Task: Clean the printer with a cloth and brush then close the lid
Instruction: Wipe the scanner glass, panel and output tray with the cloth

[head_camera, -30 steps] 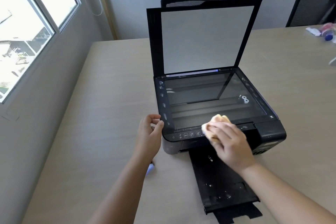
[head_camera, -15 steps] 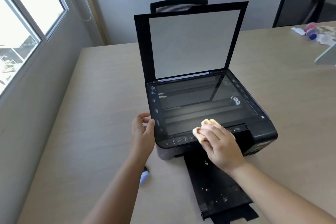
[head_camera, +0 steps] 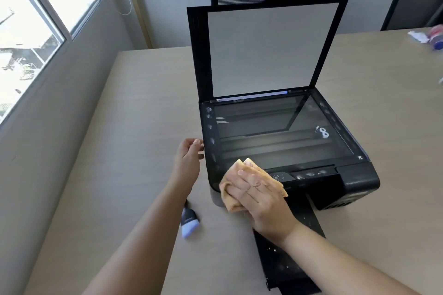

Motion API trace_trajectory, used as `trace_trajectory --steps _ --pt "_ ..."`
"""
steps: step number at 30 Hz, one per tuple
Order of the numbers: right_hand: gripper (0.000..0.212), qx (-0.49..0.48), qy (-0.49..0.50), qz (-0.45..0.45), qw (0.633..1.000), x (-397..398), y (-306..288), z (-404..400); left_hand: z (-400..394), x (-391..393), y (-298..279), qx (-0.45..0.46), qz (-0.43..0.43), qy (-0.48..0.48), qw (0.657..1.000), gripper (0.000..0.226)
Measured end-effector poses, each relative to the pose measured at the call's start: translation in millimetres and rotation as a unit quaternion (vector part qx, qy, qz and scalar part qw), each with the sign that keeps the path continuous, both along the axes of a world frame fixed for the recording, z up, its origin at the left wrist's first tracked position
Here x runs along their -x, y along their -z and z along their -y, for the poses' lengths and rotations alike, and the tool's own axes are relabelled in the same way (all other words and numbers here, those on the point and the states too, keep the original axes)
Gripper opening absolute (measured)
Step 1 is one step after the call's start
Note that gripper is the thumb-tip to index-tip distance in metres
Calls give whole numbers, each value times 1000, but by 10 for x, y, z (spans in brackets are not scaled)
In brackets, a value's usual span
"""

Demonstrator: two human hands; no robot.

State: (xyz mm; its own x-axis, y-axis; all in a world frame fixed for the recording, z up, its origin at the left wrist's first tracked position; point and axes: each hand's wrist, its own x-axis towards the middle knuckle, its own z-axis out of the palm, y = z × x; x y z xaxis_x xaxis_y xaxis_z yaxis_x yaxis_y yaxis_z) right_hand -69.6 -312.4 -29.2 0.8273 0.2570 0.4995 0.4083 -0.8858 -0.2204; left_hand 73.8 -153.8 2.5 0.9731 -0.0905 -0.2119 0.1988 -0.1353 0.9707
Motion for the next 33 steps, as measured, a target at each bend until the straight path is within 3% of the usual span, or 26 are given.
trace_trajectory --steps 4,8,15,20,26,33 --pt "37 -3 98 -8 995 223 46 722 3 -4 94 -8 17 21 1000 16" --pt "34 -29 172 1 985 67 -37 514 55 22 151 6 32 -3 999 10" --pt "38 -18 36 -53 998 -286 -157 -480 52 -40 55 54 -50 -41 996 29" --pt "43 34 51 -122 991 -526 -314 -427 -6 -129 14 67 -63 -55 994 35" --pt "51 68 93 -327 938 -1196 -772 -412 -18 -205 -35 76 -52 -64 994 34" --pt "58 123 105 -370 915 -2204 -661 -302 22 -262 6 60 -27 -52 997 27"
